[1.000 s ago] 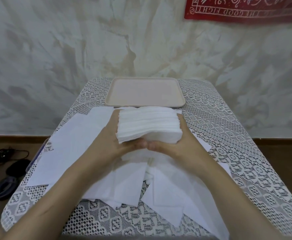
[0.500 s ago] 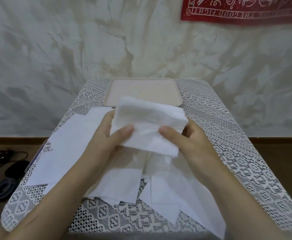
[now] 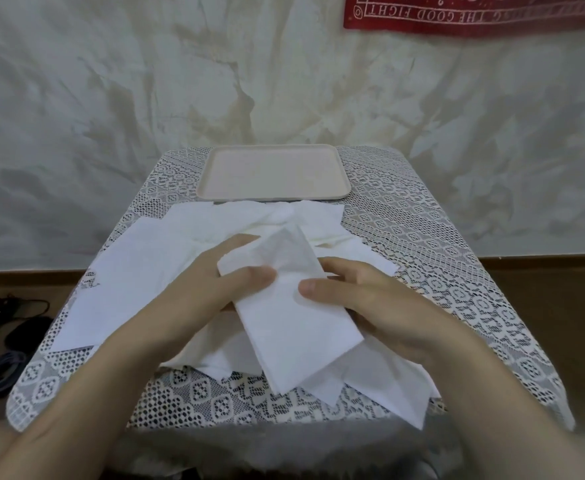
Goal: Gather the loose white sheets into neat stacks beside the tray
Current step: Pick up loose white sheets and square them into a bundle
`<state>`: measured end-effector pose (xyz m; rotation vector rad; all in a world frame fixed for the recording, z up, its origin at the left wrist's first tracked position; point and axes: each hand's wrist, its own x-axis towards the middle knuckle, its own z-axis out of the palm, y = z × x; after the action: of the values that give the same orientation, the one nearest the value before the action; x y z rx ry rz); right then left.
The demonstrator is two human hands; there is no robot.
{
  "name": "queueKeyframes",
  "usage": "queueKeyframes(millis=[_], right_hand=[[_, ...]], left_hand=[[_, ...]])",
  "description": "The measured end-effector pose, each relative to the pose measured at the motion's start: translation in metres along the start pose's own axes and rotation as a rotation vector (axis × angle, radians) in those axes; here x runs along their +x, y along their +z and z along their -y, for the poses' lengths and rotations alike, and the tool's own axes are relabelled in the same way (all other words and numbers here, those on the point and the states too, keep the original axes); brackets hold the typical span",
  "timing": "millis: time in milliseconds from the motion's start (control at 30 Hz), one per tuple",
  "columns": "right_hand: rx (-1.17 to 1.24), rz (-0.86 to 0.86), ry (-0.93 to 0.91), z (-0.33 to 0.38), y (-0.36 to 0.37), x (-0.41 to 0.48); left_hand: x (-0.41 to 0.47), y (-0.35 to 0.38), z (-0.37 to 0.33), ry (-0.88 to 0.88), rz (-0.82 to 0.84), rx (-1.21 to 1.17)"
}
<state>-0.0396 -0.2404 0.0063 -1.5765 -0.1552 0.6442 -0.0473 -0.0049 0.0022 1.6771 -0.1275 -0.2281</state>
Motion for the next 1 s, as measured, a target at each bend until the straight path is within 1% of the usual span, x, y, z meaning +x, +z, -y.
queueKeyframes(millis=[100,167,233,333,433,567,667,733,833,933,1000], right_hand=[[0.012,-0.027,-0.013,-0.003,-0.001,-0.003],[0.063,-0.104,-0.065,-0.005,0.0,-0.004],[0.126,-0.2,-0.118,-0.007,0.004,-0.005],[0.178,-0.259,-0.115,-0.011,0.006,-0.005],[0.009,-0.257,-0.087,-0.013,-0.002,-0.009],[-0.267,-0.374,-0.099,-0.021,-0.029,-0.015],[-0.608,-0.463,-0.042,-0.032,-0.054,-0.022],[-0.794,-0.482,0.012,-0.035,-0.065,-0.028],[-0.882,-0.462,0.068,-0.034,-0.071,-0.034],[-0.888,-0.439,0.104,-0.035,-0.073,-0.033],[-0.873,-0.417,0.092,-0.037,-0.075,-0.031]], left_hand=[[-0.001,0.011,-0.001,-0.01,-0.037,-0.029],[-0.002,0.022,0.001,-0.02,-0.07,-0.1],[-0.004,0.033,0.003,-0.049,-0.068,-0.142],[-0.005,0.041,0.006,-0.096,-0.066,-0.136],[-0.005,0.042,0.006,-0.089,-0.099,-0.123],[-0.005,0.042,0.007,-0.062,-0.15,-0.058],[-0.006,0.043,0.008,-0.05,-0.163,-0.047],[-0.006,0.044,0.008,-0.042,-0.169,-0.046],[-0.006,0.044,0.009,-0.032,-0.176,-0.035],[-0.006,0.044,0.009,-0.024,-0.176,-0.02],[-0.006,0.044,0.009,-0.019,-0.171,-0.007]])
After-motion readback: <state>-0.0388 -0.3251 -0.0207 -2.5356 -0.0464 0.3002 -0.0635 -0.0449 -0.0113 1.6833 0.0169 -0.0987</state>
